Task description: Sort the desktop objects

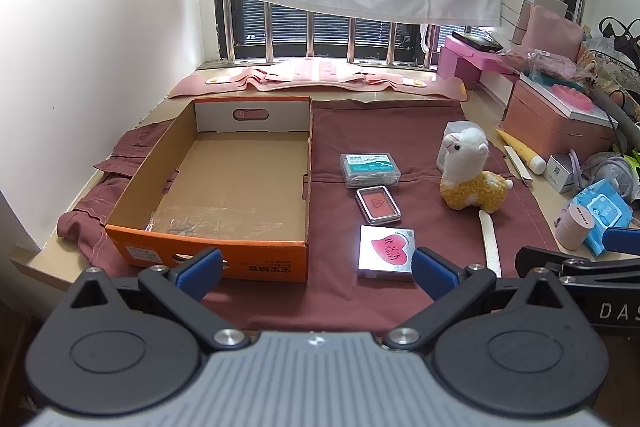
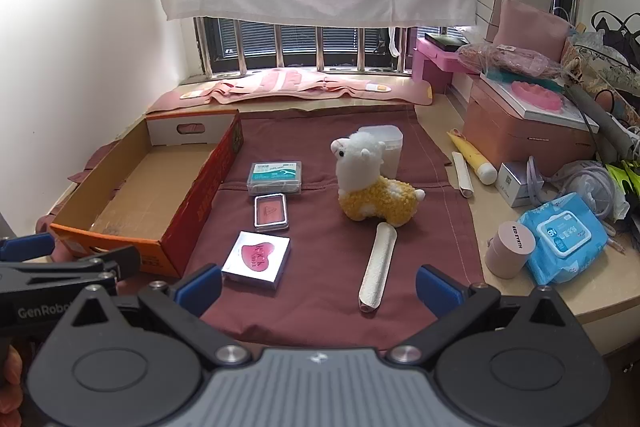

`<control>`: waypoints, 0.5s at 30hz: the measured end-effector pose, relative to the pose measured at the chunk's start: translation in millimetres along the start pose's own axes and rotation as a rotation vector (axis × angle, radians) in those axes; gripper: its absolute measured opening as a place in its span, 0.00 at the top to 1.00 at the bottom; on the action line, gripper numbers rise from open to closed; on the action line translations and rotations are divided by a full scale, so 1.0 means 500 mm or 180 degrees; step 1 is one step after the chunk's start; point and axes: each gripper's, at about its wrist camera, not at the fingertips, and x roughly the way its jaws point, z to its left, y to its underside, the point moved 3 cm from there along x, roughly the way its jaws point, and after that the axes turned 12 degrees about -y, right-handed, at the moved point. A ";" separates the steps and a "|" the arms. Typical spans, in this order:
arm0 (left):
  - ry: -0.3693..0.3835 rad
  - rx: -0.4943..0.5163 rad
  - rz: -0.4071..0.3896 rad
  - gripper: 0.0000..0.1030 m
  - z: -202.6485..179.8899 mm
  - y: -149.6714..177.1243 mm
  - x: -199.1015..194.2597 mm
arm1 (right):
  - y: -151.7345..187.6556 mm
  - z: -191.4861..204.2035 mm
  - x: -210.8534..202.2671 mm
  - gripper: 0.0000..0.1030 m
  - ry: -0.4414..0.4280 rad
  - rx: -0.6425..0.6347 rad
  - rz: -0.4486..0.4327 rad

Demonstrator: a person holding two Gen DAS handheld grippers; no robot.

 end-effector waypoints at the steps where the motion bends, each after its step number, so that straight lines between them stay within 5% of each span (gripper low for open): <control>1: 0.0002 -0.0001 0.0002 0.00 0.001 0.000 0.000 | 0.000 0.000 0.000 0.00 0.0000 0.0000 0.0000; 15: 0.0019 -0.0016 0.0041 0.00 0.002 0.000 0.003 | -0.005 0.000 0.000 0.00 -0.0014 0.0014 0.0003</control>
